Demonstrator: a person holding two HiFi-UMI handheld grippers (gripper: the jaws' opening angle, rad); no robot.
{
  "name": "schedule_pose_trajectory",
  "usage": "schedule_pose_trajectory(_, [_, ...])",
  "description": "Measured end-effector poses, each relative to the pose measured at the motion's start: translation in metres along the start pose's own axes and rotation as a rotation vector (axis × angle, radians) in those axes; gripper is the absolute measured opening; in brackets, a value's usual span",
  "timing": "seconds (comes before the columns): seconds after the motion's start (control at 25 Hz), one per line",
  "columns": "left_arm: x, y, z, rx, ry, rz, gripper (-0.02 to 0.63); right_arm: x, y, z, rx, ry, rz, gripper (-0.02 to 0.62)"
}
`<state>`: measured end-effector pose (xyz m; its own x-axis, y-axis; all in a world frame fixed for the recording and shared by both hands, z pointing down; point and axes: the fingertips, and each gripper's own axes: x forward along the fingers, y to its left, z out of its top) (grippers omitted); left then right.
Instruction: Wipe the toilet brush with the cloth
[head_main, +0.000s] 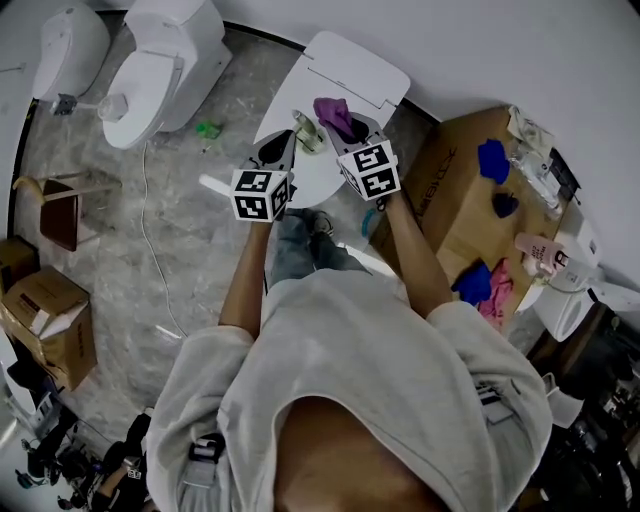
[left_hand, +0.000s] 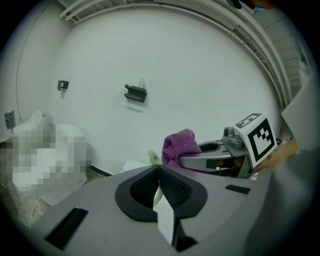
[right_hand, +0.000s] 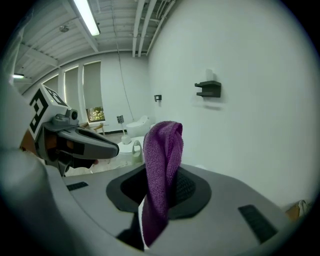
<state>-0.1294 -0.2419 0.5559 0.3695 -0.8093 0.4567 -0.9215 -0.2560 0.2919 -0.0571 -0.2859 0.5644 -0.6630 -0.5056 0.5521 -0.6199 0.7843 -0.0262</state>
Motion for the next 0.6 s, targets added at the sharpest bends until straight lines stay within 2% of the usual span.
schedule_pose_trajectory(0.44, [0.021, -0.002, -0.003, -0.008, 0.025, -0.054, 0.020, 0.025, 0.020, -0.032, -0.065, 0.128, 0.039, 0.103])
schedule_pose_trajectory(0.6, [0.024, -0.003, -0.001, -0.009, 0.022, -0.057, 0.020, 0.031, 0.018, -0.055, -0.033, 0.166, 0.034, 0.103])
